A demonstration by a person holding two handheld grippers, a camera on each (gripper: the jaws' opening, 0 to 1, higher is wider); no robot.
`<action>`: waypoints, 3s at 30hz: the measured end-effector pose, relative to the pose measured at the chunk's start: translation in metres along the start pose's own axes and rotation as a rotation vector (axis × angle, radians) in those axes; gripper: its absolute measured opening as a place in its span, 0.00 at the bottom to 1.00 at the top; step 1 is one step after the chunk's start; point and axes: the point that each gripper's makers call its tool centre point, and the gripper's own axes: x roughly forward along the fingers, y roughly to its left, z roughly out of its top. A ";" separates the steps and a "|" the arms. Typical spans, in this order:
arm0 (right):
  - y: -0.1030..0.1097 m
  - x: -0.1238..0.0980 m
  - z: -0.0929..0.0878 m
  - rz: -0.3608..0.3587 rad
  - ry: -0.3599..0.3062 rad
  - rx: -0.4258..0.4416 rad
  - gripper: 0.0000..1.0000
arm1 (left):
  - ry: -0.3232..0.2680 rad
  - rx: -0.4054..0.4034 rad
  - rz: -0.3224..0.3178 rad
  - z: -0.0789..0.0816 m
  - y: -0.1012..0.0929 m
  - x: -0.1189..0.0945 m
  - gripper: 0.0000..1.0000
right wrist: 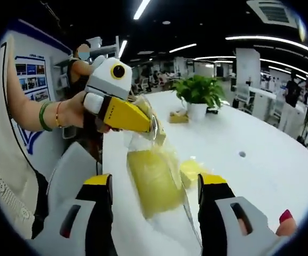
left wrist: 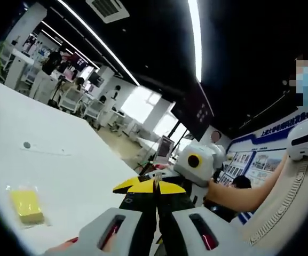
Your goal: Compare the silicone blocks by pressing each to a similar depth, holding the contact briefly, and releasing to observe deformation and rebound differences across the visible hardness samples.
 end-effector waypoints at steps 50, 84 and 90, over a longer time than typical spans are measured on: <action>-0.016 -0.167 -0.024 -0.527 -0.241 0.350 0.67 | 0.007 -0.178 0.078 -0.051 0.153 0.086 0.00; -0.054 -0.174 -0.030 -0.554 -0.178 0.310 0.60 | 0.004 -0.316 0.555 -0.118 0.315 0.108 0.00; -0.057 -0.171 -0.033 -0.544 -0.181 0.313 0.58 | -0.009 -0.282 0.660 -0.120 0.320 0.104 0.00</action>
